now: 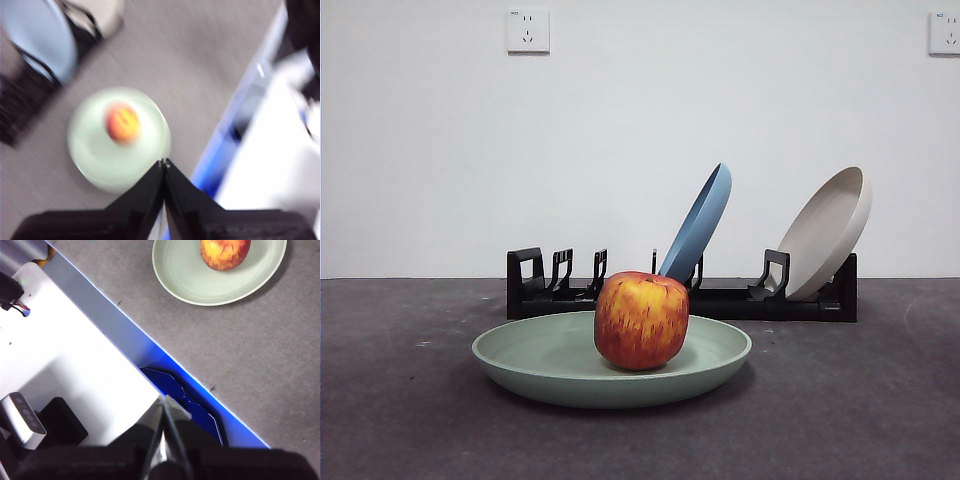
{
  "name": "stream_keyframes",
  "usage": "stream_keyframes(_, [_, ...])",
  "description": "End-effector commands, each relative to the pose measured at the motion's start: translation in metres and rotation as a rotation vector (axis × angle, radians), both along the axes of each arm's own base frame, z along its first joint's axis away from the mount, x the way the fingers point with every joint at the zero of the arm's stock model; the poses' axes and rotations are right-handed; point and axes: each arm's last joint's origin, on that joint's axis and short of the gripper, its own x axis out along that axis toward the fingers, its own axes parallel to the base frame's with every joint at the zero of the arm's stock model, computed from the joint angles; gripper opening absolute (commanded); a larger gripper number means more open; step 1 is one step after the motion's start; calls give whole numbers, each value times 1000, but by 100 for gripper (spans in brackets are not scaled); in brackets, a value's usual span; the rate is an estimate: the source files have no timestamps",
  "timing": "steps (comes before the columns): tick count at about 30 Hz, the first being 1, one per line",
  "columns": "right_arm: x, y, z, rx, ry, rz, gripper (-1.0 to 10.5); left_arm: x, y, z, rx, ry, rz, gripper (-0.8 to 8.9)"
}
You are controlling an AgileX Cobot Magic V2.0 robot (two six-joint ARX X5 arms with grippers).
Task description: Take the green plate from the plate rack,put the plate on the table,take the apple from the table,put the apple in the plate
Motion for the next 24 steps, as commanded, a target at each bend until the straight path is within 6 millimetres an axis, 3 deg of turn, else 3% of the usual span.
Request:
stream_keyframes(1, [0, 0, -2, -2, 0, 3, 1, 11, 14, 19, -64, -231, 7, -4])
stream_keyframes(7, [0, 0, -2, -2, 0, 3, 1, 26, 53, 45, -338, -530, 147, -4])
stream_keyframes(11, [0, 0, -2, -2, 0, 3, 1, 24, 78, 37, -414, -698, 242, -3])
stream_keyframes(16, [0, 0, -2, -2, 0, 3, 1, 19, 99, -8, -432, -866, 385, -4])
stream_keyframes(24, [0, 0, -2, -2, 0, 3, 1, 15, 116, -112, -383, -925, 531, -4])
